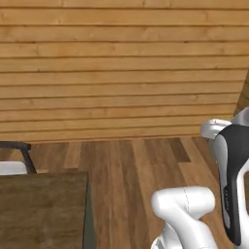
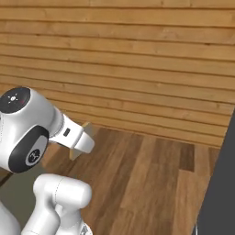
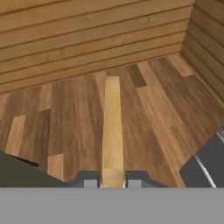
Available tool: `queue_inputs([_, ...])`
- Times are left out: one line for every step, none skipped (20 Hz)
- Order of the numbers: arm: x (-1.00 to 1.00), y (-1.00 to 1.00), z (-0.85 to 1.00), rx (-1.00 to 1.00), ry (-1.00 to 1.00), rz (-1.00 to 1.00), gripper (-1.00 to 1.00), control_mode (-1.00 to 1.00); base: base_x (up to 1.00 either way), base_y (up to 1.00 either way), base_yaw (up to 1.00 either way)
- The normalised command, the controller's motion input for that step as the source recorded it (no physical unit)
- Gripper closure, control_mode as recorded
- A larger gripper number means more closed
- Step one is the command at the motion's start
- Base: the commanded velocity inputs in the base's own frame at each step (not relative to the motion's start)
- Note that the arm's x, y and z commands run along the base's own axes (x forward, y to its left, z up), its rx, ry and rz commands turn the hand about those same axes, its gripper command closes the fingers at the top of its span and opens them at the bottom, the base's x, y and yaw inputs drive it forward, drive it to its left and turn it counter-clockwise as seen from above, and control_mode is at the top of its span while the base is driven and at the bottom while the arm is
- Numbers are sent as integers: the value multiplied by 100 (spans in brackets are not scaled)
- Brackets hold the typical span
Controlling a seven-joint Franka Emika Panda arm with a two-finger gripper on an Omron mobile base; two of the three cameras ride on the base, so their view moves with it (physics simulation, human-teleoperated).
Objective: Start the toaster. Once the lever pops up, take the bread to the plate on the dining counter.
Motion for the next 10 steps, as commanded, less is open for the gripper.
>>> queue_inputs([0, 0, 0, 0, 0, 0, 100, 100, 100, -16, 19])
queue_inputs([0, 0, 0, 0, 0, 0, 100, 100, 100, -16, 19])
queue_inputs([0, 0, 0, 0, 0, 0, 100, 100, 100, -19, 19])
queue_inputs([0, 0, 0, 0, 0, 0, 100, 100, 100, -19, 19])
queue_inputs([0, 0, 0, 0, 0, 0, 100, 100, 100, -20, 20])
queue_inputs([0, 0, 0, 0, 0, 0, 100, 100, 100, -19, 21])
queue_inputs([0, 0, 0, 0, 0, 0, 100, 100, 100, -19, 23])
queue_inputs([0, 0, 0, 0, 0, 0, 100, 100, 100, -19, 25])
queue_inputs([0, 0, 0, 0, 0, 0, 100, 100, 100, -19, 28])
queue_inputs([0, 0, 0, 0, 0, 0, 100, 100, 100, -19, 31])
